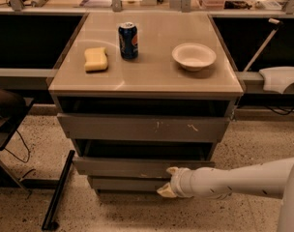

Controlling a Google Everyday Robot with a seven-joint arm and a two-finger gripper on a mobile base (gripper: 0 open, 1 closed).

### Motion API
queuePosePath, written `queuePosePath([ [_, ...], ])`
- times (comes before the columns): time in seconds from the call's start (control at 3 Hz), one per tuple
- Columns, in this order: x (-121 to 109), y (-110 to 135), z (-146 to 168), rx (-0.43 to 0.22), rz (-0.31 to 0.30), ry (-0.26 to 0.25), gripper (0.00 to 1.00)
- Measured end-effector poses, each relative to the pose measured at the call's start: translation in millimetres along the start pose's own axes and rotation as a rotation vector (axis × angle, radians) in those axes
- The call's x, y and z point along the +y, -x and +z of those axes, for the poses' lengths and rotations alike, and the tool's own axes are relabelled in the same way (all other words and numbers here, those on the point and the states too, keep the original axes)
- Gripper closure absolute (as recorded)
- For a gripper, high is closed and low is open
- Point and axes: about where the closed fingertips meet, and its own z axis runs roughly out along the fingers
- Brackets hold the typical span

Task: Open middle drawer

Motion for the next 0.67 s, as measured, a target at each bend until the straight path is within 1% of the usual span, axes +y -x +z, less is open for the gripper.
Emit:
queuePosePath([
  [0.33,0.0,0.1,0.0,0.000,0.000,0.000,0.00],
  [0.67,-7.1,7.1,-4.4,-0.027,-0.026,-0.031,0.00],
])
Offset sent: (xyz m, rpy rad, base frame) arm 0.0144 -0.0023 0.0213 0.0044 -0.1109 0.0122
